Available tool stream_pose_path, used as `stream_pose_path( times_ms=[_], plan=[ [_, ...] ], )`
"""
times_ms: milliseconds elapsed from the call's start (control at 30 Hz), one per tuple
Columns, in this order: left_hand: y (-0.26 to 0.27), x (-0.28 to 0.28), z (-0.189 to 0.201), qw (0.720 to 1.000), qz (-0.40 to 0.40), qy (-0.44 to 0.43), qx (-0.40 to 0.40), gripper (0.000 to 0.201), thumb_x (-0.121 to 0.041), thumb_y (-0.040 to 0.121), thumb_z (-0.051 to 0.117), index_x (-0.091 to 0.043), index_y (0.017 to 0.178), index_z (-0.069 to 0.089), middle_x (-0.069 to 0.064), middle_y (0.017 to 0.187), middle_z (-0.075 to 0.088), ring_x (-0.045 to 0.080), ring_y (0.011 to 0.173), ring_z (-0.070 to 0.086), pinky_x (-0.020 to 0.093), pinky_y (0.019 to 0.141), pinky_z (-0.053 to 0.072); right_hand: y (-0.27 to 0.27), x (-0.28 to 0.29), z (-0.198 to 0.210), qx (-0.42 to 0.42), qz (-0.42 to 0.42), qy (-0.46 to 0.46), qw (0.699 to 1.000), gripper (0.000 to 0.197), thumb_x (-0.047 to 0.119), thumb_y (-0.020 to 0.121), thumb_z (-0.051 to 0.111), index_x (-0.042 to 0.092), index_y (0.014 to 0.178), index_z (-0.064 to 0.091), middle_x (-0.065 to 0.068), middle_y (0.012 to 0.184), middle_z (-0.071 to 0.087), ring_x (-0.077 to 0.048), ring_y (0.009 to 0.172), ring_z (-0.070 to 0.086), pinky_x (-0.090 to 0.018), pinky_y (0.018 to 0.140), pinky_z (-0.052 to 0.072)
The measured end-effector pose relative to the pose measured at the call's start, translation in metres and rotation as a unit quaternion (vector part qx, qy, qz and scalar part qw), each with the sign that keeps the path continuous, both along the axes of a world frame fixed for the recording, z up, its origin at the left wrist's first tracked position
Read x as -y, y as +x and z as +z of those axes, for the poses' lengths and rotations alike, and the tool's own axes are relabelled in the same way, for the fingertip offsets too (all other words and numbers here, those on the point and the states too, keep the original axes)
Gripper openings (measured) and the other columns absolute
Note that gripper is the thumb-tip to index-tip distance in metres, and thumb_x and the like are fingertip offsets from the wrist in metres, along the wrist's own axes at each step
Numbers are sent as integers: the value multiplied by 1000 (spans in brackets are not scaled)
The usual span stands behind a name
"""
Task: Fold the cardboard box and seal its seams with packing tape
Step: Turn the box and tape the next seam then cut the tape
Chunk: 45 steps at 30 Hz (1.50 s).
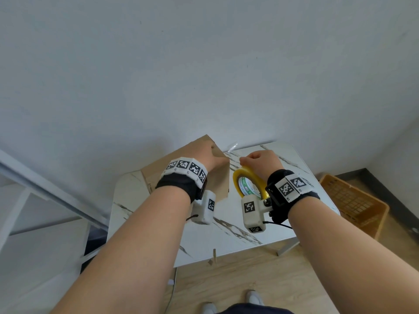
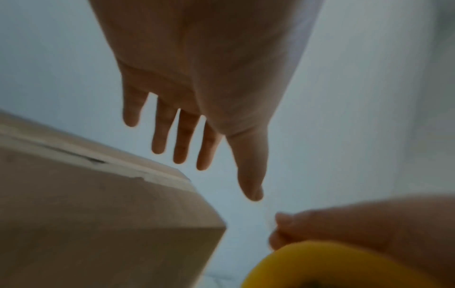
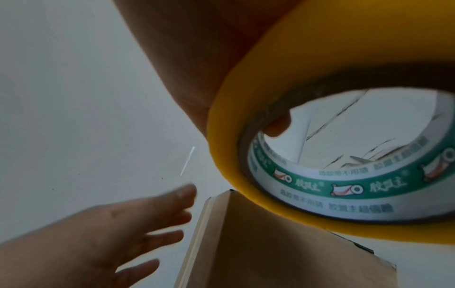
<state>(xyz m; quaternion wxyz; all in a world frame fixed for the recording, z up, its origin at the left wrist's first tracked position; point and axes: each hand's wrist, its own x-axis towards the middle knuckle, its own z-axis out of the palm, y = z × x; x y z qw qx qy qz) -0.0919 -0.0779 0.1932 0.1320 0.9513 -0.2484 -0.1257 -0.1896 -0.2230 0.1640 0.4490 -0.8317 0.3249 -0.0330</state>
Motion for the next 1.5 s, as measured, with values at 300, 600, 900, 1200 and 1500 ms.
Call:
stream_pose_path(
  times_ms=[300,600,900,1200,1500],
  plan=[
    [-2,25,0,969,52,-221,-94,7,-31,85,67,-25,80,67,-7,84,66,16,86,63,29,77,50,-9,3,9,10,19,1,1000,19,30,86,64,15,90,75,0,81,68,-14,69,58,-26,64,47],
    [4,47,1,969,76,-215,-98,16,-25,87,66,-11,91,72,7,101,71,26,93,65,30,80,50,-18,20,8,-69,-15,15,997,49,56,86,55,8,100,59,-11,94,65,-26,86,60,-36,75,46],
    [24,57,7,964,141,-216,-72,25,-26,87,66,-4,97,73,12,103,71,29,95,66,32,83,52,-24,44,16,-36,-20,167,985,42,46,90,56,17,120,52,-7,112,52,-26,101,51,-37,89,40],
    [36,48,1,958,195,-201,-69,35,-27,82,70,3,98,72,16,102,72,31,97,66,42,93,51,-22,41,13,-68,48,100,991,43,54,78,66,11,77,64,-7,69,68,-21,58,63,-32,60,53],
    [65,34,7,957,227,-168,-71,25,-27,85,66,-2,82,66,13,102,69,31,101,64,32,81,48,-11,33,23,-20,2,138,990,42,56,80,61,16,90,62,-11,92,67,-28,86,65,-41,81,52]
  ],
)
